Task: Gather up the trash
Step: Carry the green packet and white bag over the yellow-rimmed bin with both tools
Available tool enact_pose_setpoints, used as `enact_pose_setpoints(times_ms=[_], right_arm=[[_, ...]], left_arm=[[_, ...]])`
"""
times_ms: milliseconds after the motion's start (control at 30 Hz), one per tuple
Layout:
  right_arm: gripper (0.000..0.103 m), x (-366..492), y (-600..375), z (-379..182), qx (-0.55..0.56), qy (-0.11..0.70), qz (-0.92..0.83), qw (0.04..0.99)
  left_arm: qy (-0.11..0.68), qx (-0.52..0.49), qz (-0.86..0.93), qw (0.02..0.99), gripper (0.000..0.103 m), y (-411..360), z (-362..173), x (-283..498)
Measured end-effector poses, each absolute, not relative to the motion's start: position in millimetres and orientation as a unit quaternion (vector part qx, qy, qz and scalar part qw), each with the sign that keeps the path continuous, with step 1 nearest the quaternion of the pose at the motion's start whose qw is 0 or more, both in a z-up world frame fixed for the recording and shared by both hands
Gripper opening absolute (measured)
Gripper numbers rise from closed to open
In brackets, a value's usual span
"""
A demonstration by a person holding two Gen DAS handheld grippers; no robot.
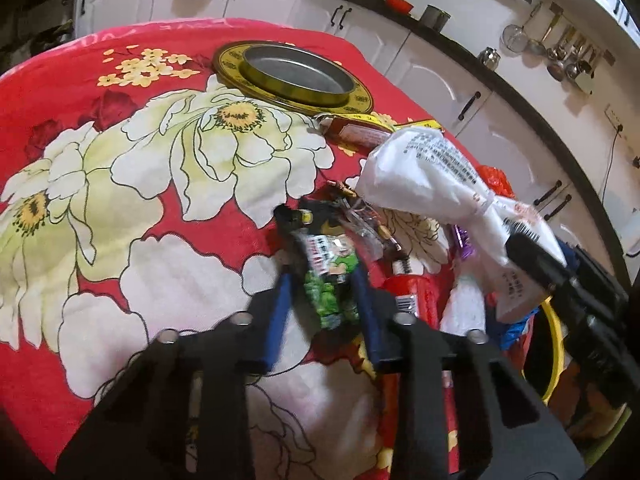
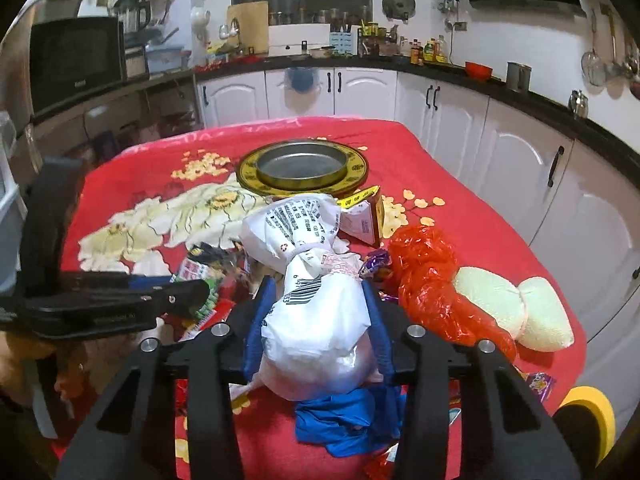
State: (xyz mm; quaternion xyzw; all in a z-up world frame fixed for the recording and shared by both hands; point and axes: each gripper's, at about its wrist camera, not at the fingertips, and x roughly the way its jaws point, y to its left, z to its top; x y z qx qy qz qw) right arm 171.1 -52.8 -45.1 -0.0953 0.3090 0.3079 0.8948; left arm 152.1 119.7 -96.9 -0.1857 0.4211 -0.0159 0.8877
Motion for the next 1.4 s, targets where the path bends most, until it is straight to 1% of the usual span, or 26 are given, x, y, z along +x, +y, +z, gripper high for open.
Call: enact_pose_setpoints(times_ms=[233,300,533,700,1033,1400], right_arm=[[0.038,162,-59,-30,-0.063,0.283,0.317,0.903],[0.037,157,-61,-23,-0.054,0.272,0.321,0.905],[0.037,146,-71,-2,-0.033,0.244,0.332,0.911],[0.037,140,-89,9,-0.016,0.233,0.324,0.917],[0.037,128,-140,24,0.020,0.214,0.290,0.933],[0.037,123,-209,23,0.053,0.211,0.228,0.949]], left_arm=[[0.401,-0.160,-0.009,0.902,0.005,121,-88,142],[0.390,-0.163,-0.005,0.906,0.004,125,-82,136],[0.328,-0.156,0.020,0.932,0.004,135,-42,114],[0.302,-0.157,0.003,0.940,0.004,120,-18,107],[0.287,-0.134,-0.049,0.947,0.004,70,3,107],[0.299,-0.113,-0.100,0.942,0.004,17,2,113]])
